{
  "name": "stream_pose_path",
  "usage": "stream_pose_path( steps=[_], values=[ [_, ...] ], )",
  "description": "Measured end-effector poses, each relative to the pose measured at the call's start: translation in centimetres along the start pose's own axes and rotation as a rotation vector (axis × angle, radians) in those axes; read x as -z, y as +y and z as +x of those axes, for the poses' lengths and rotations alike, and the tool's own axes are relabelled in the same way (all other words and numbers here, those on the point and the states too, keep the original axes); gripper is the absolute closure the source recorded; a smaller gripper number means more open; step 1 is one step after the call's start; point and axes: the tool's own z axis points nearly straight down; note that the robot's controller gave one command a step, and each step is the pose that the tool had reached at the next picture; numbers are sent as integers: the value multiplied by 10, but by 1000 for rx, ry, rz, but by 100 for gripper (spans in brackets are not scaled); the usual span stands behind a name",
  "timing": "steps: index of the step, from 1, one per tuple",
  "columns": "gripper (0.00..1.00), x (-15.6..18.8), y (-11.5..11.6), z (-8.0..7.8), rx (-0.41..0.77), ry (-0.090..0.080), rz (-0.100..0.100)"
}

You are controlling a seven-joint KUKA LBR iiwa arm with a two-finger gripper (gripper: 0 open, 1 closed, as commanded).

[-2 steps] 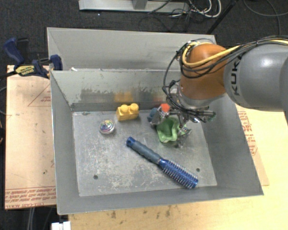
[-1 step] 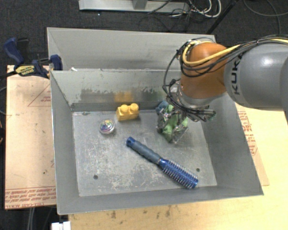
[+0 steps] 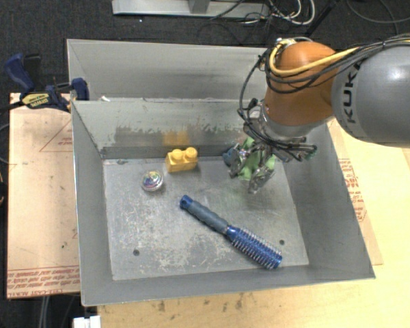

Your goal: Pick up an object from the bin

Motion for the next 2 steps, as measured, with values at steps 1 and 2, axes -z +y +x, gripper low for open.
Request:
stream_pose_path(
  steps=[1,2],
  values=[
    [100,36,-1,-2,-2,1,-1],
    [100,73,-1,-5,-5,1,-1]
  ],
)
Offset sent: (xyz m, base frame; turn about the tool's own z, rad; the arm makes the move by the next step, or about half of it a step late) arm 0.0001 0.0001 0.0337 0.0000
